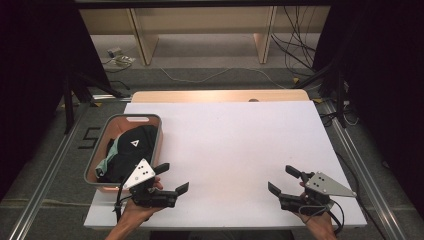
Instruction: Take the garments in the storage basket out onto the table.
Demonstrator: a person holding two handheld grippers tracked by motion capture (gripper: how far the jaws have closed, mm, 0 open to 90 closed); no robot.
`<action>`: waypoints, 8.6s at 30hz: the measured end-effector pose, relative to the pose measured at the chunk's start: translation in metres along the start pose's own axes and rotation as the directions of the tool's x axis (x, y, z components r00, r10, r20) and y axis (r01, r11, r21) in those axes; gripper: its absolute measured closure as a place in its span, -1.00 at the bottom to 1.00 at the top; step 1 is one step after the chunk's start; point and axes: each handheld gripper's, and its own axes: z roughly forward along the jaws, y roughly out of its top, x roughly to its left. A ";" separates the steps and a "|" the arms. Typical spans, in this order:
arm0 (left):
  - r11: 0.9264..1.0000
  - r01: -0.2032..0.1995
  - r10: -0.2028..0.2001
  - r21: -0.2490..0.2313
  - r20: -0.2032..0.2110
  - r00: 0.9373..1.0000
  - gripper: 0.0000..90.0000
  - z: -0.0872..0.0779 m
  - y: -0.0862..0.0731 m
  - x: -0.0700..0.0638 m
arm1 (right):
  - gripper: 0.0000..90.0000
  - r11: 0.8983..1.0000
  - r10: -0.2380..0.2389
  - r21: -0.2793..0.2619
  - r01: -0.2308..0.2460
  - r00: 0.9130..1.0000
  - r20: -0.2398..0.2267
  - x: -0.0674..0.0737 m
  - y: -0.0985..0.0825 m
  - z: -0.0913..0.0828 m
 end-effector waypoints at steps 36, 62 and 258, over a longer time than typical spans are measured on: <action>0.999 0.019 -0.022 -0.036 -0.077 0.997 -0.87 0.009 0.030 0.008 | -0.55 1.000 -0.009 -0.008 0.009 1.000 0.004 0.001 0.002 0.000; 0.996 0.085 -0.083 0.003 -0.228 0.970 -0.87 0.034 0.075 0.058 | -0.55 1.000 -0.009 0.001 0.009 1.000 -0.002 0.002 0.001 0.001; 0.853 0.490 -0.504 -0.178 -0.039 0.863 0.59 -0.092 0.121 0.162 | -0.44 1.000 -0.016 0.025 0.017 1.000 -0.027 0.002 0.001 0.008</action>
